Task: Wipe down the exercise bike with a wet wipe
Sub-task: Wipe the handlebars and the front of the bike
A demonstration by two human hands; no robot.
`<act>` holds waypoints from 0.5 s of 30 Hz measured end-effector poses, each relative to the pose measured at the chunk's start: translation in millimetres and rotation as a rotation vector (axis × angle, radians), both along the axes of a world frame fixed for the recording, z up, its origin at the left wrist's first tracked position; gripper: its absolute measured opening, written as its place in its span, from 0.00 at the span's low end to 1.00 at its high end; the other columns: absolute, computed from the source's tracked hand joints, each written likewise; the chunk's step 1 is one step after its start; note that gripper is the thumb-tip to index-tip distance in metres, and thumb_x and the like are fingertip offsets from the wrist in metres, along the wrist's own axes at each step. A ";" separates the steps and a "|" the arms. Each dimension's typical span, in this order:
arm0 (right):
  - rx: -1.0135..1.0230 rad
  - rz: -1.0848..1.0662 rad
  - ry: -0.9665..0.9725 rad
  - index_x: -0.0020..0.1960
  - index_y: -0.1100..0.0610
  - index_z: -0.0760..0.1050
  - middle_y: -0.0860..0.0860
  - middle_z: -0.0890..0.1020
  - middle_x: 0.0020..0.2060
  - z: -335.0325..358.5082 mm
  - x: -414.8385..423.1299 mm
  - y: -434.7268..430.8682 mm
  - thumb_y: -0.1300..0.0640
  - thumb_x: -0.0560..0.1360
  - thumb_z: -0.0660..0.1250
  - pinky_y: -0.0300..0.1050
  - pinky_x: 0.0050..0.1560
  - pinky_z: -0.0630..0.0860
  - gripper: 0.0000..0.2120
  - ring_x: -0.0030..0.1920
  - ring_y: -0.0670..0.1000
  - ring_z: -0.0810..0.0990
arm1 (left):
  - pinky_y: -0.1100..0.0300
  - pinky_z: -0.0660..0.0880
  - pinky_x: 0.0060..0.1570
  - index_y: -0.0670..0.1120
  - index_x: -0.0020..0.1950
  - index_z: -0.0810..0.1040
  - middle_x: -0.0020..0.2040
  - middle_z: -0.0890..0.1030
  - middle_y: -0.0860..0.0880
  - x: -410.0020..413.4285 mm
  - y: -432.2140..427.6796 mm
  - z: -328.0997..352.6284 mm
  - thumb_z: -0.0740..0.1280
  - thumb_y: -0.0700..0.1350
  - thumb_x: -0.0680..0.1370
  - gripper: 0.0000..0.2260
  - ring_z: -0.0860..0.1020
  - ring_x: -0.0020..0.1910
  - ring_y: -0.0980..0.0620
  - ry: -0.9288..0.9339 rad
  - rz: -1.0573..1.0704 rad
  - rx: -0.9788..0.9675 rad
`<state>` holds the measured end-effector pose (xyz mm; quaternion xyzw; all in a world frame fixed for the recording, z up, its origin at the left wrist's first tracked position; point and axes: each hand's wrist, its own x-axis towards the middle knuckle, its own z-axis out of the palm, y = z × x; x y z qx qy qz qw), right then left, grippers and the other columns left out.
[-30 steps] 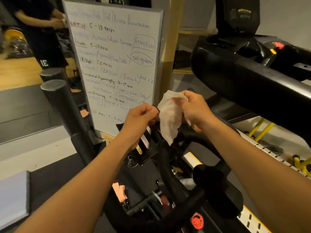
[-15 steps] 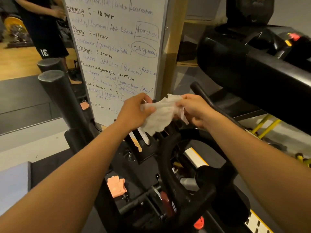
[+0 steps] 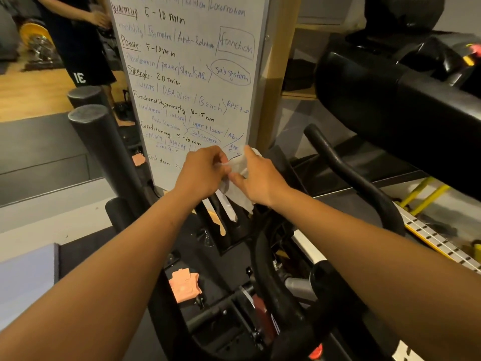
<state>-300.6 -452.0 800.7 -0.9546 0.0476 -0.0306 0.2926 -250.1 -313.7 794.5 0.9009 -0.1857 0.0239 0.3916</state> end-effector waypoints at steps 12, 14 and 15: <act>-0.169 -0.054 0.087 0.71 0.61 0.62 0.56 0.75 0.63 -3.7 -12.2 -4.6 0.47 0.73 0.72 0.47 0.52 0.77 0.34 0.59 0.56 0.76 | 0.59 0.75 0.42 0.47 0.44 0.76 0.41 0.80 0.48 -4.1 -4.0 2.5 0.77 0.38 0.68 0.12 0.77 0.39 0.50 0.004 -0.108 -0.042; -0.090 -0.097 0.031 0.71 0.61 0.62 0.56 0.75 0.62 -4.2 -0.6 3.9 0.48 0.73 0.73 0.44 0.49 0.73 0.35 0.60 0.56 0.76 | 0.59 0.76 0.44 0.47 0.42 0.78 0.39 0.82 0.49 -0.4 -3.6 1.4 0.77 0.39 0.70 0.09 0.80 0.40 0.50 -0.006 -0.106 -0.032; -0.067 -0.113 -0.009 0.71 0.61 0.61 0.56 0.75 0.62 -6.4 1.9 6.9 0.48 0.73 0.72 0.42 0.48 0.71 0.35 0.61 0.56 0.76 | 0.59 0.77 0.44 0.48 0.41 0.78 0.39 0.82 0.49 1.6 -2.7 0.4 0.76 0.40 0.71 0.08 0.81 0.41 0.49 -0.006 -0.104 -0.026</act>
